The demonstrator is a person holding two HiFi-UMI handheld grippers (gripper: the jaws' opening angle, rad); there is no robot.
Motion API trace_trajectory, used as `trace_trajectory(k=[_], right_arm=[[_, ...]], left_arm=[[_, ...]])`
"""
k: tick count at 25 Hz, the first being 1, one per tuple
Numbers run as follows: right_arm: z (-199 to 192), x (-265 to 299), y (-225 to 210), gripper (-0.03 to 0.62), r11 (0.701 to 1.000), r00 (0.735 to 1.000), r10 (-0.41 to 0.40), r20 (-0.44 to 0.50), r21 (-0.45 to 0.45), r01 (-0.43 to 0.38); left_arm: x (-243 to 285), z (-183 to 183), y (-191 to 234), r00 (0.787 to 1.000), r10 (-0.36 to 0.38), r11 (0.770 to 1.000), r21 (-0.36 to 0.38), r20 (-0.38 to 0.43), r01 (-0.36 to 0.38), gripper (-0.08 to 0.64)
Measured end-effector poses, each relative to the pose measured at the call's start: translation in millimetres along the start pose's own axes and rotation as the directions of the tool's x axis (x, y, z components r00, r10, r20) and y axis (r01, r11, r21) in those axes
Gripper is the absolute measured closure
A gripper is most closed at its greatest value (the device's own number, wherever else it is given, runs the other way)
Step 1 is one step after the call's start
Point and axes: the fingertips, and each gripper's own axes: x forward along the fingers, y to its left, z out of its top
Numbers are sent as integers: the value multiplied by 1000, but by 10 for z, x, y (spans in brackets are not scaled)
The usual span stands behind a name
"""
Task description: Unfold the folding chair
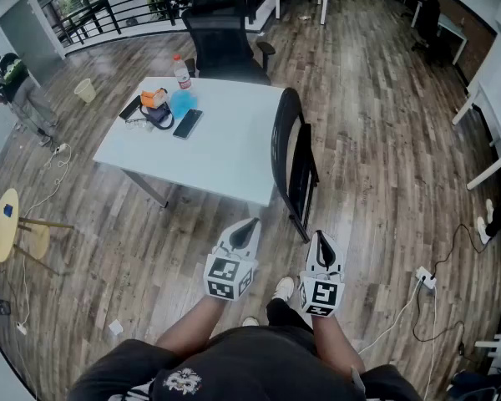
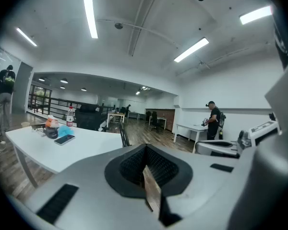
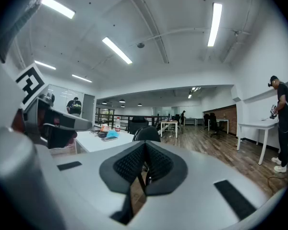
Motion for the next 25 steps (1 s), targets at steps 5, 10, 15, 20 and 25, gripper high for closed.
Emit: trace_trajectory(k=[5,10,15,20,25], right_arm=[[-99,494,-365,577,1000,999,4,-32,18,-4],[-74,956,-629,577,999,999,33,-40,14,-33],[-46,1378,-808,577,999,999,30,-30,15,-29],[-166,1806,-802,577,999,997,30,-70,17,-28],[-293,2245,-824,577,1000,993,19,-116,12,-17]], left_arm=[[623,120,60,1000,25,1000,5,-18,-25,555],[1153,256,145,996,79,997,-12,-38,-79,555],[1567,394,198,989,136,990,-15,-51,-137,555],[1932,559,400,995,103,994,-24,-16,-103,555],[2310,657,696,995,93,996,1,-35,-93,555]])
